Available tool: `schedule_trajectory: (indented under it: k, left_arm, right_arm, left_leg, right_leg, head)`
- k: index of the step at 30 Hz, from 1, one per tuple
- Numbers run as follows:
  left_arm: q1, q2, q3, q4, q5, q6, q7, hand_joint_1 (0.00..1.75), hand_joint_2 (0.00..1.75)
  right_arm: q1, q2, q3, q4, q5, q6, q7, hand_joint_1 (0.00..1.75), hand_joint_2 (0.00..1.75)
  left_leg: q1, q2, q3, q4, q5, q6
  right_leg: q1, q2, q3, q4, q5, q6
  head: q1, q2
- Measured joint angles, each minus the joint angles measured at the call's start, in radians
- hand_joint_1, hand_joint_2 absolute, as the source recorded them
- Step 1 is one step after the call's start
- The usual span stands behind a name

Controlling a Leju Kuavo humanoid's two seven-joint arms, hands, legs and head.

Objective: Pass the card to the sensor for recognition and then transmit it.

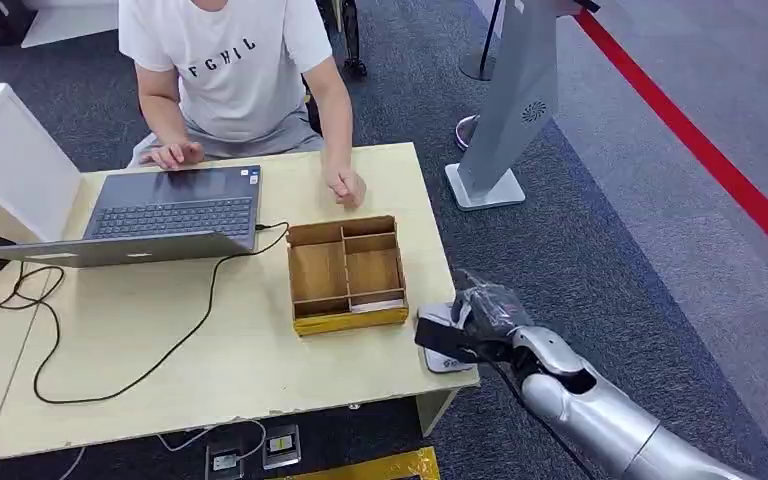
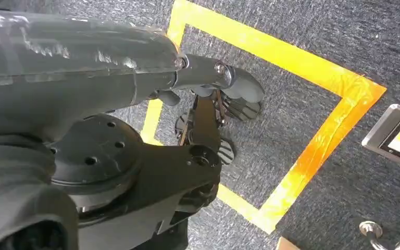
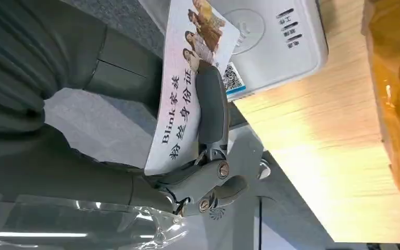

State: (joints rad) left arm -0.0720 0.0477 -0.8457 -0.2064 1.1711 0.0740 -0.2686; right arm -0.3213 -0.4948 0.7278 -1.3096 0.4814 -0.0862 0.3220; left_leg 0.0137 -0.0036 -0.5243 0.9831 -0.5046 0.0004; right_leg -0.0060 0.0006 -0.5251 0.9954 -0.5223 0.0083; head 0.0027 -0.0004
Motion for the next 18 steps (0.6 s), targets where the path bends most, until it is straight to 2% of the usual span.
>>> schedule_trajectory:
  k: [13, 18]
  left_arm:
    - [0.000, 0.001, -0.015, 0.000, -0.008, 0.000, 0.000, 0.00, 0.00]
    - [0.000, 0.006, -0.023, 0.000, -0.015, -0.001, 0.000, 0.00, 0.00]
  right_arm:
    - [0.002, 0.002, -0.034, 0.013, 0.034, -0.003, -0.010, 1.75, 1.75]
    - [-0.033, 0.005, -0.042, -0.018, 0.071, 0.012, 0.019, 1.75, 1.75]
  left_leg:
    - [0.000, 0.000, 0.000, 0.000, 0.000, 0.000]
    - [0.000, 0.000, 0.000, 0.000, 0.000, 0.000]
  right_leg:
    - [0.000, 0.000, 0.001, 0.000, 0.000, 0.000]
    - [0.000, 0.000, 0.000, 0.000, 0.001, 0.000]
  head:
    - [0.000, 0.000]
    - [0.000, 0.000]
